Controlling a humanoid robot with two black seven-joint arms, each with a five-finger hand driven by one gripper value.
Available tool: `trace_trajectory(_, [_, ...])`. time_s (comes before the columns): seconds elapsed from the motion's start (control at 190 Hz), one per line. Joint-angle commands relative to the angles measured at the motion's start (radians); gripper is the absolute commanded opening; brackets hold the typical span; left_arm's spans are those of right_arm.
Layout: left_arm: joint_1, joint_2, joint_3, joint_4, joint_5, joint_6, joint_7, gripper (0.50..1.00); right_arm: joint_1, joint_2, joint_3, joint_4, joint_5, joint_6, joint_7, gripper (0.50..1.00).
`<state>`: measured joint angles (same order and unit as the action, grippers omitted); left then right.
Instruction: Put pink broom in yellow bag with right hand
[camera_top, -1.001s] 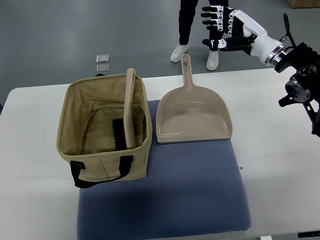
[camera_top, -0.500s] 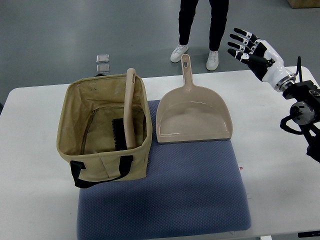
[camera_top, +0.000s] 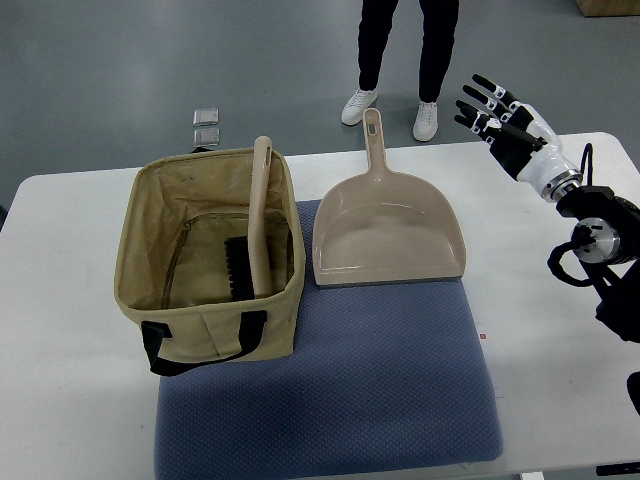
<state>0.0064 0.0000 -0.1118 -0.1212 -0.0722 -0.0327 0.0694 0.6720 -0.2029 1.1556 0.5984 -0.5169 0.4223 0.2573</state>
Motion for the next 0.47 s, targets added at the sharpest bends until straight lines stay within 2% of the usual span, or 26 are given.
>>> trace_trajectory(0.0, [0.000, 0.000, 0.000, 0.000, 0.000, 0.001, 0.000, 1.000, -0.011, 0.020, 0.033, 0.000, 0.015, 0.000, 0.000, 0.928])
trace_trajectory(0.463, [0.000, 0.000, 0.000, 0.000, 0.000, -0.001, 0.000, 1.000, -0.015, 0.062, 0.062, -0.023, 0.005, 0.000, 0.007, 0.930])
